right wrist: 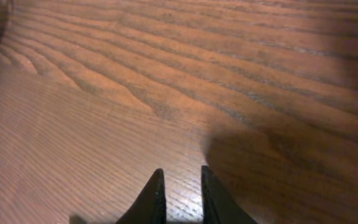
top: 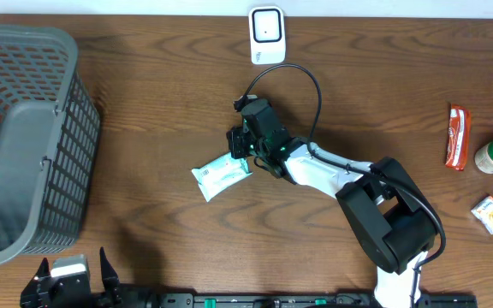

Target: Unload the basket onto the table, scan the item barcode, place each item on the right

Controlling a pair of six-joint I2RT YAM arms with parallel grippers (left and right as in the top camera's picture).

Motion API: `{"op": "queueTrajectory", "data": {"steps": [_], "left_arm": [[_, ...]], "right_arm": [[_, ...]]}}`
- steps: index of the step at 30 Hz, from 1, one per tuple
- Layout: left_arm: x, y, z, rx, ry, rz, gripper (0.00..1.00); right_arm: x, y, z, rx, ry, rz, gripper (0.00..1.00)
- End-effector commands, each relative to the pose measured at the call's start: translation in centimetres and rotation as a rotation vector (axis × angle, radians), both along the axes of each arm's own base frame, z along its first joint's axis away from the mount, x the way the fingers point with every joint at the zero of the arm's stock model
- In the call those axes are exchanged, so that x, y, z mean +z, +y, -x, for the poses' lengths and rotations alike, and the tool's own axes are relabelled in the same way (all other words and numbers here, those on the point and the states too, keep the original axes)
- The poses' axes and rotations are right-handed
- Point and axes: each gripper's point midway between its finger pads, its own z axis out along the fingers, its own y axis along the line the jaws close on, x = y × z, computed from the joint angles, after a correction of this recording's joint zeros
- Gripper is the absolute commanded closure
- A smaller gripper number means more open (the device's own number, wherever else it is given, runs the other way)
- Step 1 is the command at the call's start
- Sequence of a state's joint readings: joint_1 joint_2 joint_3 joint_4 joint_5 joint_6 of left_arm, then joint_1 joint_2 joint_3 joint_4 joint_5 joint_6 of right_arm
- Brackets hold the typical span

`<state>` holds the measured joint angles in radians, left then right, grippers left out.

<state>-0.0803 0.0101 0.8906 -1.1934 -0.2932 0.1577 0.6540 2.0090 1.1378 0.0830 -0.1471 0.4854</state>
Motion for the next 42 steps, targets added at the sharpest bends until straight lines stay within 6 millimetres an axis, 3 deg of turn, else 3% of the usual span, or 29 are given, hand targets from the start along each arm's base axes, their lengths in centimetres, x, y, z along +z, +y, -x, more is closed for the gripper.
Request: {"op": "queueTrajectory", "data": {"steps": [1,4,8,11,16,22,23,25,26,27,32,42], "left_arm": [[0.1,0.0,0.1,-0.002,-0.009,0.001,0.16],[0.1,0.0,0.1,-0.002,-0.009,0.001,0.16],[0.1,0.0,0.1,-0.002,-0.009,0.001,0.16],[0.1,0.0,0.1,-0.002,-0.009,0.001,0.16],[0.1,0.0,0.1,-0.002,-0.01,0.001,0.16],[0.1,0.0,0.1,-0.002,-0.01,0.001,0.16],[0.1,0.0,0.1,-0.002,-0.01,0.001,0.16],[0.1,0.0,0.1,-0.002,-0.01,0.001,0.16],[0.1,0.0,0.1,-0.002,-0.01,0.001,0.16],[0.1,0.0,0.1,-0.002,-0.009,0.001,0.16],[0.1,0.0,0.1,-0.002,-0.009,0.001,0.16],[0.1,-0.2,0.1,-0.009,-0.009,0.004,0.16]], "right_arm": [[-1.3,-0.5,0.7,0.011,0.042,0.035,0.88],[-2.5,-1.3,1.9,0.016,0.106,0.076,0.89],[-3.9,-2.2,4.2,0.045,0.212,0.125,0.99],[-4.3,-1.7,6.2,0.125,0.27,0.124,0.99],[-3.9,-0.8,8.4,0.216,0.342,0.072,0.99],[-2.0,-2.9,9.3,0.188,0.401,0.094,0.99],[-1.4,-3.4,9.5,0.179,0.407,0.099,0.92],[-0.2,-4.4,9.4,0.158,0.411,0.101,0.34],[0.3,-4.8,9.2,0.147,0.41,0.098,0.1],[0.8,-5.2,9.0,0.136,0.407,0.092,0.01],[1.7,-5.5,10.3,0.195,0.491,0.003,0.01],[-3.6,-5.8,16.0,0.048,0.733,-0.064,0.01]]}}
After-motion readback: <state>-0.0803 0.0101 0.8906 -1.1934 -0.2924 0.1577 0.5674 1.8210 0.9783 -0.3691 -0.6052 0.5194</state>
